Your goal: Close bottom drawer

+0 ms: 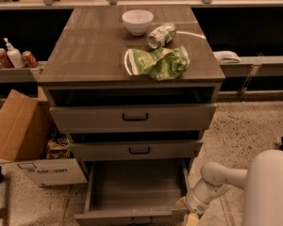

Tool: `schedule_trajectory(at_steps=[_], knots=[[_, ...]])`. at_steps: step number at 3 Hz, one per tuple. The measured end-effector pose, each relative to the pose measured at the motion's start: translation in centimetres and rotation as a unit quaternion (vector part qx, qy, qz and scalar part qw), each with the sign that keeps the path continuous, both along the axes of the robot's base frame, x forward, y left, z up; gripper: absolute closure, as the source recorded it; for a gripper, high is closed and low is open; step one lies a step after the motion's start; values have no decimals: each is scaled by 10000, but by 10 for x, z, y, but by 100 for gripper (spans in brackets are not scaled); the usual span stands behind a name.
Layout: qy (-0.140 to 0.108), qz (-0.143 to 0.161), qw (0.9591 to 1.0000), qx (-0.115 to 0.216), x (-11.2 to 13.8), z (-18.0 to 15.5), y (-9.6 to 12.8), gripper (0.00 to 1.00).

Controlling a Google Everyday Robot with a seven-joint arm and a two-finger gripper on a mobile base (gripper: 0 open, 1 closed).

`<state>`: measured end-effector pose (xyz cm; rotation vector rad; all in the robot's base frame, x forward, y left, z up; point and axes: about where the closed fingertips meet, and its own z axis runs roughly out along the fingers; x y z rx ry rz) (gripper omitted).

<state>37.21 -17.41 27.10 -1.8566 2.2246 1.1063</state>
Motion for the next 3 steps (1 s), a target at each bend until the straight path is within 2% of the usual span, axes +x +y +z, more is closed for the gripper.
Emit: schedule_trajectory(at_steps=[1, 3], knots=[[89, -27, 9996, -267, -4, -24, -1, 49], [135, -84, 9972, -734, -14, -53, 6, 97]])
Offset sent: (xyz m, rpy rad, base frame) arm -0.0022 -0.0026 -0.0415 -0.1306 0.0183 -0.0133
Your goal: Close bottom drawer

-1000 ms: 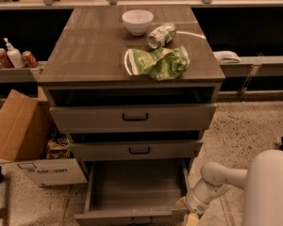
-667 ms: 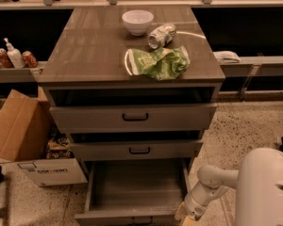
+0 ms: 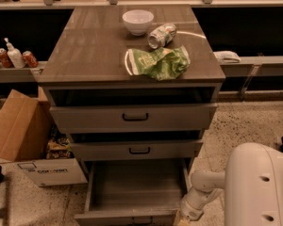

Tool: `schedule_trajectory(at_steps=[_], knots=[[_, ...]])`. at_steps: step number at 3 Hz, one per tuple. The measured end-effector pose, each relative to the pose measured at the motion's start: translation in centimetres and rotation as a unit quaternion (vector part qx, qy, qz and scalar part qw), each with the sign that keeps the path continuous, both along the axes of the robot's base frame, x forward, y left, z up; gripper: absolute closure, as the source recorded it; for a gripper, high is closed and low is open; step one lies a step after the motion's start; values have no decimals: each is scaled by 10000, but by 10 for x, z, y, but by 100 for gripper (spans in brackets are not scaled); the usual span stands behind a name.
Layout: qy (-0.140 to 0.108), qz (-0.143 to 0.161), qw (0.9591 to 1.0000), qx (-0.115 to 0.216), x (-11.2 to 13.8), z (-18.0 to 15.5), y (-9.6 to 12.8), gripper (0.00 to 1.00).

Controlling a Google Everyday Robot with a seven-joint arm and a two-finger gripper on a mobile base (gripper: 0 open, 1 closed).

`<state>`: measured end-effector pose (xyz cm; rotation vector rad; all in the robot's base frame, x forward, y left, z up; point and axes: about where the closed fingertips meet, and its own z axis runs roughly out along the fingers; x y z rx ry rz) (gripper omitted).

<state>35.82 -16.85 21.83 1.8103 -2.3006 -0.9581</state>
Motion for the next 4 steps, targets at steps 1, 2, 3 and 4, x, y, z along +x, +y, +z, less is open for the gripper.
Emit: schedule_trajectory(at_steps=[1, 2, 3, 4], knots=[[-76, -348, 9992, -180, -7, -20, 8, 100], [-169, -688, 9973, -198, -3, -36, 14, 100], [-308, -1003, 9943, -165, 13, -52, 24, 100], [-402, -1199, 9919, -145, 26, -59, 29, 100]])
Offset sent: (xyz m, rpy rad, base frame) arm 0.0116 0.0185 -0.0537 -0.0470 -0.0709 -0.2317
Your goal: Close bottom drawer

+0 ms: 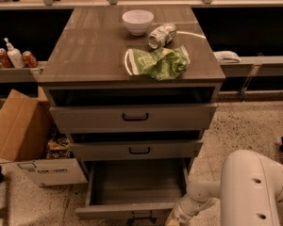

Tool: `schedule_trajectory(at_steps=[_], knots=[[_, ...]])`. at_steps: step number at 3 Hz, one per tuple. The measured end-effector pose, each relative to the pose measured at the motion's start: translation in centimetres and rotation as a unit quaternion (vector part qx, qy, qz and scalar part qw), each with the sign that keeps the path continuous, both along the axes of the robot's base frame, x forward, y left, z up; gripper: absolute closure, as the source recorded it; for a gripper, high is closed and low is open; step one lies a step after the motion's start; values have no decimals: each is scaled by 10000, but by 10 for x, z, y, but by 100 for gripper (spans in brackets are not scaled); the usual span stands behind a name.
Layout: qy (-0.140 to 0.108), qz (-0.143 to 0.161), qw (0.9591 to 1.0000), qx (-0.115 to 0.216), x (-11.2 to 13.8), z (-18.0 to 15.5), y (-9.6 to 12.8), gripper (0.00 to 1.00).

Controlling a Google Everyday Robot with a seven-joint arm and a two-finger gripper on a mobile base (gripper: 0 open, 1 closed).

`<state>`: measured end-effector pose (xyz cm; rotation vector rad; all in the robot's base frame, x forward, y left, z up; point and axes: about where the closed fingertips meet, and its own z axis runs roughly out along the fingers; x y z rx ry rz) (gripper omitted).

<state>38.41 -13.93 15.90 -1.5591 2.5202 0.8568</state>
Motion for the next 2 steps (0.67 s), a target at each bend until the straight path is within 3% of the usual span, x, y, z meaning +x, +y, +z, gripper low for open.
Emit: schedule_trajectory(at_steps=[1, 2], knots=[[-2, -1, 10000, 0, 0, 0, 0, 100], [-232, -72, 9997, -59, 10, -2, 1, 100]])
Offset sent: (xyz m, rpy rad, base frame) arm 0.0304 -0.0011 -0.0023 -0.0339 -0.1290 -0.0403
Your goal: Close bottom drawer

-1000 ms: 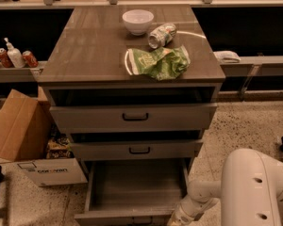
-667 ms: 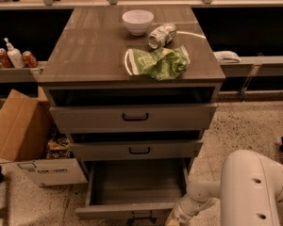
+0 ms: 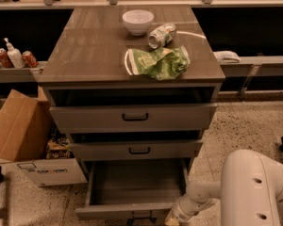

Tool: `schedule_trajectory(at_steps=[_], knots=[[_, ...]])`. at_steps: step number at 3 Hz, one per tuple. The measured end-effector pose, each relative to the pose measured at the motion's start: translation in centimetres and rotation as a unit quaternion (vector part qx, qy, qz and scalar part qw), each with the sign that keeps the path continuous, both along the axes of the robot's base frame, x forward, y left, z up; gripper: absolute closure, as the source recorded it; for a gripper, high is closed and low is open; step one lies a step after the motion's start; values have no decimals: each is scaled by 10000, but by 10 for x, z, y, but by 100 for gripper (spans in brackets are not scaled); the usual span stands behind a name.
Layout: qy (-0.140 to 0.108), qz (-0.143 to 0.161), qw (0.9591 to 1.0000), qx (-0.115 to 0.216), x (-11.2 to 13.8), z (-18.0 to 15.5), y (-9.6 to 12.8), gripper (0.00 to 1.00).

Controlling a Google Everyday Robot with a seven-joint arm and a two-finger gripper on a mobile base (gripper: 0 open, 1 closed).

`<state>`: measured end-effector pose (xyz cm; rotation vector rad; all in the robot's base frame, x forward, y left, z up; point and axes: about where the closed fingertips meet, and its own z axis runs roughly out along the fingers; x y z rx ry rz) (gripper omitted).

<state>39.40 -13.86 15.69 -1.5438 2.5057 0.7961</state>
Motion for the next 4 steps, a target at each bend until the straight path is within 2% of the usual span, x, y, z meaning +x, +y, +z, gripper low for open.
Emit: schedule_trajectory(at_steps=[1, 2, 3, 4], knots=[[-418, 18, 9991, 106, 26, -3, 3, 100], [-418, 18, 9991, 106, 26, -3, 3, 100], [-620, -42, 9978, 248, 56, -6, 1, 100], [-760, -18, 9956, 557, 83, -10, 11, 100]])
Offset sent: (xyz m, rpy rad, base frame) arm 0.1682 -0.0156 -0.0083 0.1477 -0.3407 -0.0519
